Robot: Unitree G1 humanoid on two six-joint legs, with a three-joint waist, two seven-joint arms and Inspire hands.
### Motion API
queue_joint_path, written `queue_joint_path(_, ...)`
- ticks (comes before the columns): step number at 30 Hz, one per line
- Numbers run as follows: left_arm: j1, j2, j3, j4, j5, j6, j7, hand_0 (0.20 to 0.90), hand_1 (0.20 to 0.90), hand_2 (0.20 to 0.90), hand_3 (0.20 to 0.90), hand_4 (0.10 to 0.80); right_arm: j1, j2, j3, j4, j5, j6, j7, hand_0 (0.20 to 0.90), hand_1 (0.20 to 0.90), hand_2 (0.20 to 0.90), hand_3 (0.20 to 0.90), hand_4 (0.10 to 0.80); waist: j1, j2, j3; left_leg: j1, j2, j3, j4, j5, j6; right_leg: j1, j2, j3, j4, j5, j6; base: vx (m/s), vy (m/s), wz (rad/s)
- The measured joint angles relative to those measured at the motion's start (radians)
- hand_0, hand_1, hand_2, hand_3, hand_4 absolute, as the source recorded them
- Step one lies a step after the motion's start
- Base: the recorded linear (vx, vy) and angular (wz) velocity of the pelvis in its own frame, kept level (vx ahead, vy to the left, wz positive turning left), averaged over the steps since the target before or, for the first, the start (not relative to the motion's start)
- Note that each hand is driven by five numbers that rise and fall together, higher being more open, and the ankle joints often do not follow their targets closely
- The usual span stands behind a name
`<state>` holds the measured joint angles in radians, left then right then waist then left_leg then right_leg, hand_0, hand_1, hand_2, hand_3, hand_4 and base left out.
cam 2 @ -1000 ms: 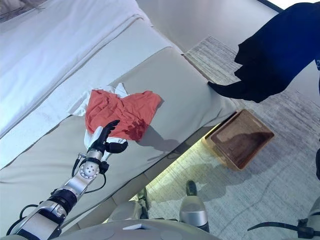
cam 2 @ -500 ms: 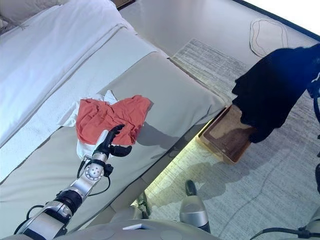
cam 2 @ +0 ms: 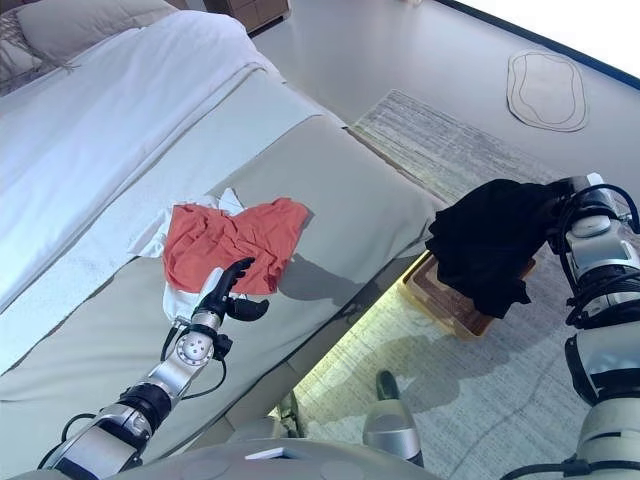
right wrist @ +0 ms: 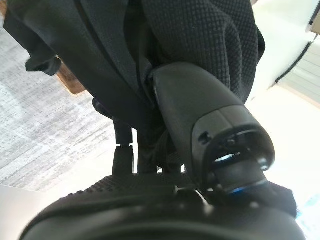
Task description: Pick up the clothes from the bed and place them into the basket
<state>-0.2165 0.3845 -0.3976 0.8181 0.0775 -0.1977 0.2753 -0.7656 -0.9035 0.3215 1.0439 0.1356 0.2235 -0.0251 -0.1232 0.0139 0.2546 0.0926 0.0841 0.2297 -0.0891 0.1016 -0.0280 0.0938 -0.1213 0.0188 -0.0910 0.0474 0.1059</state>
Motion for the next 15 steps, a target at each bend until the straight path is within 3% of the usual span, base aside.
queue_joint_path(4,0.001,0.0,-0.002,0.001,0.0,0.0,-0.007,0.9,0.9,0.9,0.9,0.8,0.004,0.005,0.0,0.013,-0.023,-0.005,0.0,0.3,0.3,0.3,0.2,0.1,0.005,0.003,-0.002,-0.001,0.001,-0.004,0.0,0.001,-0.001,0.0,0.001,-0.002,0.0,0.0,0.0,-0.002,-0.006,0.01)
queue_joint_path(5,0.001,0.0,-0.003,0.001,0.0,0.0,-0.007,0.9,0.9,0.9,0.9,0.8,0.007,0.006,0.0,0.013,-0.032,-0.005,0.0,0.349,0.349,0.349,0.258,0.158,0.006,0.005,-0.003,-0.002,0.001,-0.004,0.0,0.001,-0.002,0.0,0.001,-0.003,0.0,0.0,0.0,0.0,0.0,0.0)
queue_joint_path(6,0.001,0.0,-0.007,0.001,-0.001,0.0,-0.008,0.9,0.9,0.9,0.9,0.8,0.014,0.008,0.0,0.016,-0.052,-0.006,0.0,0.9,0.9,0.9,0.9,0.8,0.007,0.007,-0.004,-0.003,0.001,-0.005,0.0,0.001,-0.002,-0.001,0.001,-0.004,0.0,0.0,0.0,-0.032,-0.013,0.03)
queue_joint_path(15,0.004,0.001,-0.033,0.0,-0.001,-0.001,-0.009,0.9,0.9,0.9,0.9,0.8,0.051,0.021,-0.001,0.094,-0.109,0.001,0.006,0.9,0.9,0.9,0.9,0.8,0.012,0.03,-0.021,-0.015,0.0,-0.017,0.0,0.003,-0.004,-0.005,0.0,-0.016,0.0,0.0,0.0,-0.005,-0.003,0.03)
